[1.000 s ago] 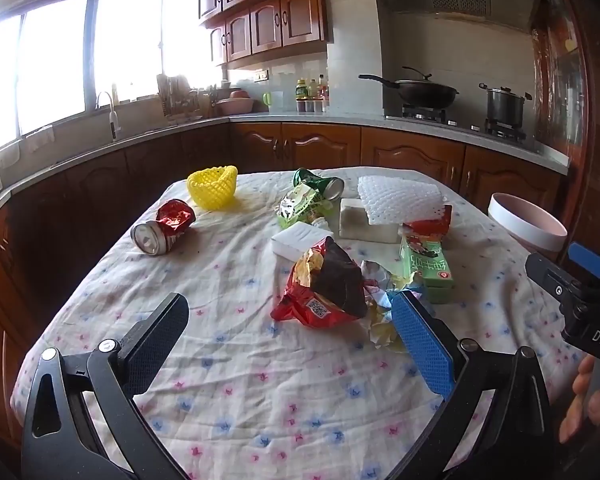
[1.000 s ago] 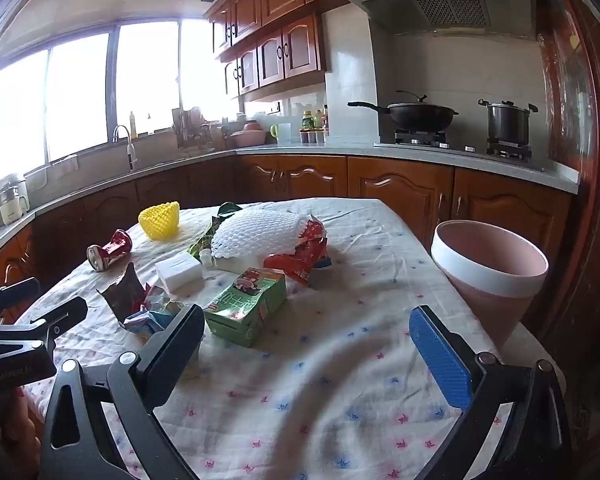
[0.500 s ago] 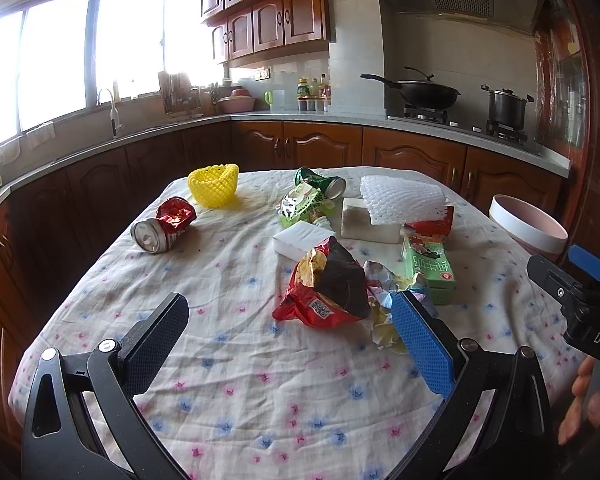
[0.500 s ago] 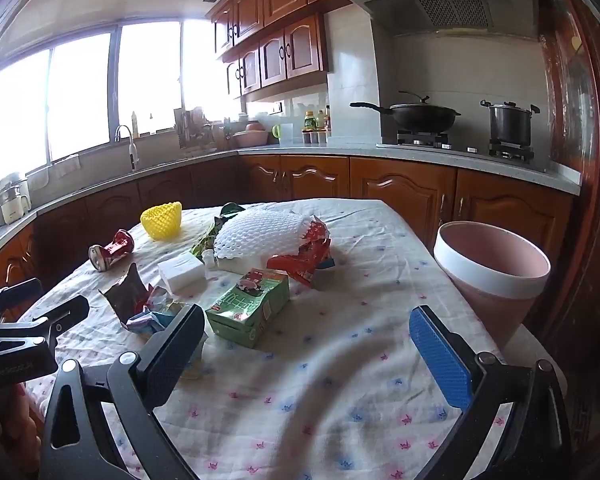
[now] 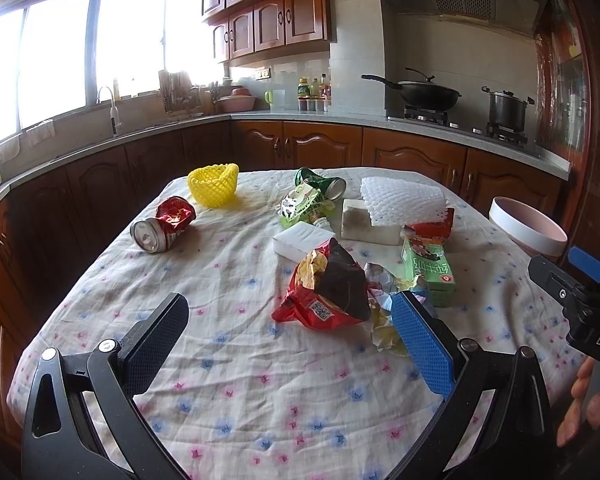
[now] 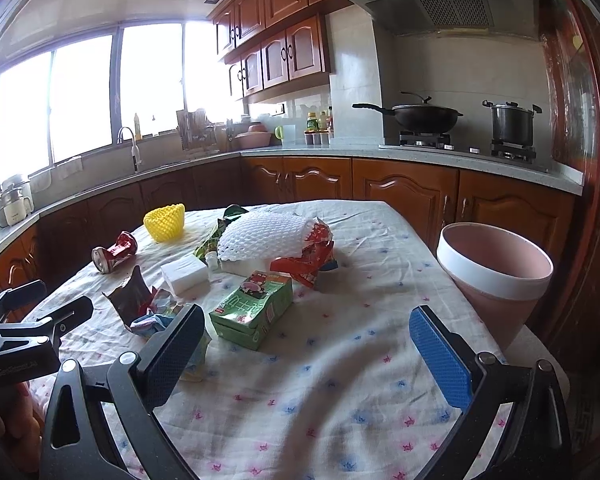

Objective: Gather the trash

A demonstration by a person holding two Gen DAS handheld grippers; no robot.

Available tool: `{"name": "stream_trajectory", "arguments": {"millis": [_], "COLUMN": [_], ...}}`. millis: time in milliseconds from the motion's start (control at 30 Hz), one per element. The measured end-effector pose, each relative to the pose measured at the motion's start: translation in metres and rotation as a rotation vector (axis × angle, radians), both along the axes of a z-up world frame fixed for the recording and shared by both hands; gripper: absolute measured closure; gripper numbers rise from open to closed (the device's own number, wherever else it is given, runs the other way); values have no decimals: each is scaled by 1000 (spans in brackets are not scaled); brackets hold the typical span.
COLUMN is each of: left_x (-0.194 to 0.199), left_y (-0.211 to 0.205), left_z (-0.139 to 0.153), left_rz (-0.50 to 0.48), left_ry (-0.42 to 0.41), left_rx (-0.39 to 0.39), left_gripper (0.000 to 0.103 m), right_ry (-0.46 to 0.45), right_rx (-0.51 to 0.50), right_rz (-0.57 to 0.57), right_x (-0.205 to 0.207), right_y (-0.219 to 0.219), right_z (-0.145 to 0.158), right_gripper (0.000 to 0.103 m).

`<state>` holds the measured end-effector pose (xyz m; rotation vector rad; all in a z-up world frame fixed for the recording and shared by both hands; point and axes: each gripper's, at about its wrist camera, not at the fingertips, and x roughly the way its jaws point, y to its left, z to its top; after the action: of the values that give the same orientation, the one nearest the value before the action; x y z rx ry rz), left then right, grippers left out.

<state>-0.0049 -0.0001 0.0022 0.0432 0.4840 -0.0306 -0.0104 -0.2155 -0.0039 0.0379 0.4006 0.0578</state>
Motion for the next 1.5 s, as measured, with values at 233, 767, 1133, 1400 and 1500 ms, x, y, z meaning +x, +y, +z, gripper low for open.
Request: {"name": "stream_trajectory", "arguments": {"millis": [233, 767, 1133, 1400, 1500], "left_x": [1, 3, 2, 12, 20], "left_y": [1, -2, -4, -1, 5], "left_z": [0, 0, -1, -3, -2], "left_rz": [-2, -4, -4, -10, -17], "left_ry": [-1, -1, 5, 41, 67], "left_rx": [-3, -5, -10, -43, -77], "left_gripper": [0, 0, 0, 0, 0], "right_ry": [-2, -4, 0, 19, 27], "right_rx": [2, 7, 9, 34, 48], "right_rz": [2, 11, 11, 26, 37], "right_x": [0, 0, 1, 7, 12], "right_y": [0, 2, 3, 3, 1], "right_z": [1, 3, 2, 0, 2], "right_gripper": [0, 0, 0, 0, 0]}}
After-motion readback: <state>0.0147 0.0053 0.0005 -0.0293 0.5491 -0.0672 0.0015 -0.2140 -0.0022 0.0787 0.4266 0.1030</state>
